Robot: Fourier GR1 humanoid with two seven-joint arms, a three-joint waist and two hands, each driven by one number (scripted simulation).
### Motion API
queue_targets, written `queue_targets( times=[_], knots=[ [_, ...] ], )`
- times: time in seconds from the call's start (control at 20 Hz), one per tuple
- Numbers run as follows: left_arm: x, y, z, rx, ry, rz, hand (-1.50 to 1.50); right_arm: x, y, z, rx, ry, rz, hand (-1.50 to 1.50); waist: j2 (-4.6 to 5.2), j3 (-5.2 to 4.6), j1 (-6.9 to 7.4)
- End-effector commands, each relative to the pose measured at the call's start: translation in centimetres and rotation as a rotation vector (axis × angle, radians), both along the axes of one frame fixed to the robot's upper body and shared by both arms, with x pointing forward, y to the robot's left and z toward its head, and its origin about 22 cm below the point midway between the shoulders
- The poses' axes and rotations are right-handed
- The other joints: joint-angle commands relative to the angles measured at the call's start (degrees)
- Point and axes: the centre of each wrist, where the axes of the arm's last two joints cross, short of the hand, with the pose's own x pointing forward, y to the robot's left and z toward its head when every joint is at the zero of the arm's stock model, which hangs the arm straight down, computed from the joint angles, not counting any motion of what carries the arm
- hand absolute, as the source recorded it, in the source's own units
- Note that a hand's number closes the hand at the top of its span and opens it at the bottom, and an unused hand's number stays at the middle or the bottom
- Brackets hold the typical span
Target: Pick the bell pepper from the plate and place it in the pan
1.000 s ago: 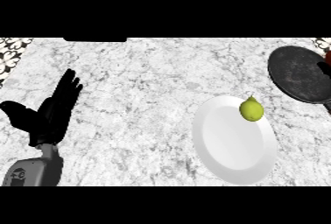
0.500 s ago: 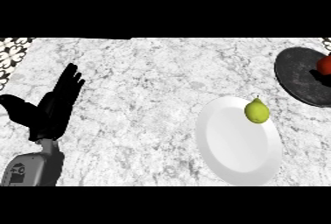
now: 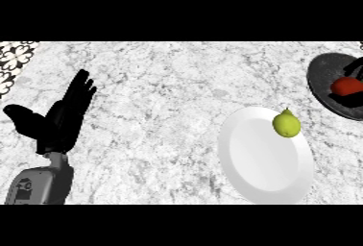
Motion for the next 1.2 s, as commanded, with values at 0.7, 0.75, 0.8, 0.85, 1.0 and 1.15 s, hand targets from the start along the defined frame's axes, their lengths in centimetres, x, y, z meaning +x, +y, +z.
queue_targets(
  times=[0.7, 0.75, 0.8, 0.85, 1.0, 1.15],
  knots=[
    [0.2, 1.2, 0.0, 0.005, 0.004, 0.015, 0.0, -3.9, -5.7, 1.0, 0.587, -0.15, 0.014, -1.5, -0.05, 0.24, -1.0],
    [0.1, 0.6, -0.3, 0.001, 0.003, 0.023, 0.0, -4.9, -7.2, 2.1, 0.653, -0.155, 0.032, -1.5, -0.33, 0.21, -1.94],
    [-0.4, 0.4, -0.2, -0.004, 0.005, 0.018, 0.0, -5.8, -8.3, 2.4, 0.673, -0.167, 0.0, -1.5, -0.27, 0.29, -1.37],
    [0.2, 0.9, 0.5, -0.014, -0.007, 0.028, 0.0, -6.4, -8.8, 2.4, 0.683, -0.176, 0.019, -1.5, -0.09, 0.32, -1.46],
    [-0.3, 0.9, 0.0, 0.011, 0.009, 0.035, 0.0, -9.4, -11.0, 1.7, 0.752, -0.172, 0.051, -1.5, -0.18, 0.42, -2.03],
    [0.6, 0.3, 0.5, -0.02, 0.011, 0.055, 0.0, -11.0, -12.7, 3.1, 0.855, -0.184, 0.12, -1.5, -0.19, 0.48, -3.14]
  ],
)
